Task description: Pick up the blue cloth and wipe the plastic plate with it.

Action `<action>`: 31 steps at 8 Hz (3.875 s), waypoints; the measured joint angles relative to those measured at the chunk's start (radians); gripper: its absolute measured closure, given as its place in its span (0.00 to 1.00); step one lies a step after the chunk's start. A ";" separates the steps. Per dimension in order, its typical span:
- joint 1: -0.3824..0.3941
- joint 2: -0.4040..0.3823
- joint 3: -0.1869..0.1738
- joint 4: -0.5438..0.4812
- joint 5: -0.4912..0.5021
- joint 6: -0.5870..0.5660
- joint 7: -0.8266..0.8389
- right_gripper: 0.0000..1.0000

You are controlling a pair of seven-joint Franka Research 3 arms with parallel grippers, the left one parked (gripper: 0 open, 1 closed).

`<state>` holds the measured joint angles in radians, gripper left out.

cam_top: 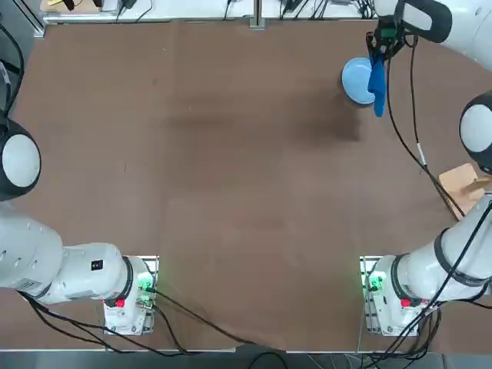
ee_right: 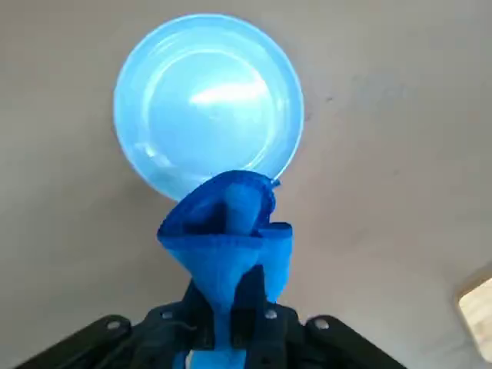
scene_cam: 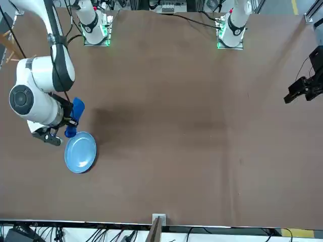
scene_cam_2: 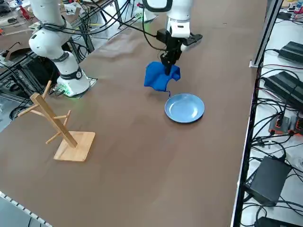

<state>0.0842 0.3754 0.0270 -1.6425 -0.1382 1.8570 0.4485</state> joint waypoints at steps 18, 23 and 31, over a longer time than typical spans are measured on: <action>-0.091 0.302 0.009 0.127 -0.078 0.512 -0.152 0.92; -0.086 0.296 0.012 0.134 -0.014 0.395 -0.100 0.92; -0.114 0.349 0.010 0.024 0.005 0.574 -0.077 0.92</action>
<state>-0.0298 0.7239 0.0370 -1.6185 -0.1331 2.4313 0.3718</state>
